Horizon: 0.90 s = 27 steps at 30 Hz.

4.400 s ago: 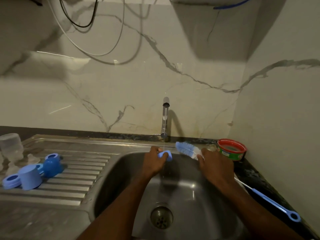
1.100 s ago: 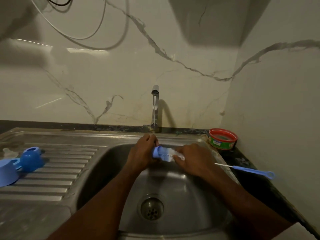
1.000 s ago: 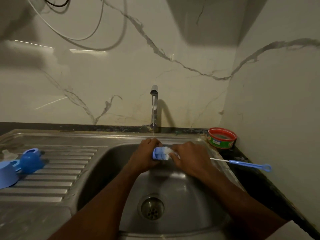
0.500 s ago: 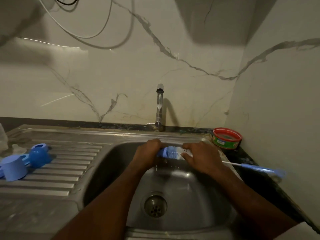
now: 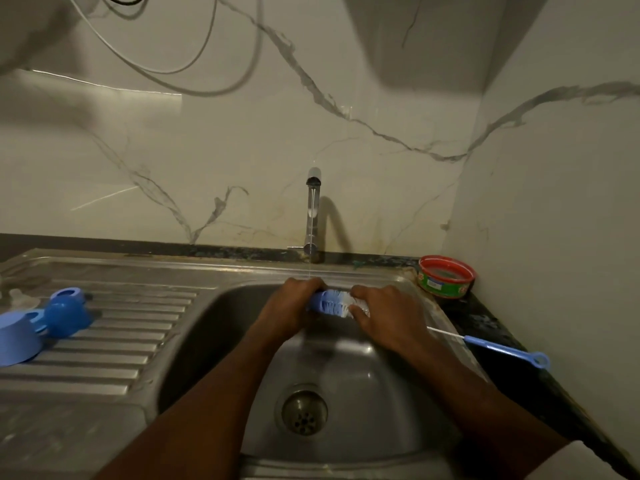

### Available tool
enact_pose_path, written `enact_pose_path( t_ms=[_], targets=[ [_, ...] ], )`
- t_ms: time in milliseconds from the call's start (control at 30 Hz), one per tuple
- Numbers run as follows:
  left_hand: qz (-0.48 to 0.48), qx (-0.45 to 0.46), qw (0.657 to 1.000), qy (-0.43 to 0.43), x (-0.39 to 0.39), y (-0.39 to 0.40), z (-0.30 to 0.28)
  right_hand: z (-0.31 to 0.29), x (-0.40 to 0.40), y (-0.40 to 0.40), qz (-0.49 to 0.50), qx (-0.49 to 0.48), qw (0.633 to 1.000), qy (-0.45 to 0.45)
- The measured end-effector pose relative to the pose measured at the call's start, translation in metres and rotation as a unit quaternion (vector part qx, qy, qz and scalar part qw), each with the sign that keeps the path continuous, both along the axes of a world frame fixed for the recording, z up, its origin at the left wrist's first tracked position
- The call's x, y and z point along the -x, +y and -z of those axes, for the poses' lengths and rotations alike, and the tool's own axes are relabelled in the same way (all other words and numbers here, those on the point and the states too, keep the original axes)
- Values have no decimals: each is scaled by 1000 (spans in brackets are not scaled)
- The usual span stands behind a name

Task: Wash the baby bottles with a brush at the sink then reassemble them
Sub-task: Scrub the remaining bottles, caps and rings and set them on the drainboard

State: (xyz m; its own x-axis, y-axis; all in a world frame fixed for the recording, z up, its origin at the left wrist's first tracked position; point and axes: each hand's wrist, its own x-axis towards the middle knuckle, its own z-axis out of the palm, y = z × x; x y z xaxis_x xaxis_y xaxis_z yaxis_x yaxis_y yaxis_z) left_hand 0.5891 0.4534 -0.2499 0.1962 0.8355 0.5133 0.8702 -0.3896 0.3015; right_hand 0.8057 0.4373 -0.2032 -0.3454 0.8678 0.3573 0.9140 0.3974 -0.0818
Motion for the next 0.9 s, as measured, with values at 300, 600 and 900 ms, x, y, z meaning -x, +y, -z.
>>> enact_pose_path(
  t_ms=[300, 600, 900],
  targets=[
    [22, -18, 999, -47, -10, -1, -1, -1, -4, 2, 3, -8, 1000, 8],
    [31, -25, 999, -17, 2, 6, -3, -6, -6, 0, 2, 7, 1000, 26],
    [1, -49, 998, -29, 3, 11, -1, -9, -6, 0, 3, -16, 1000, 24]
  ],
)
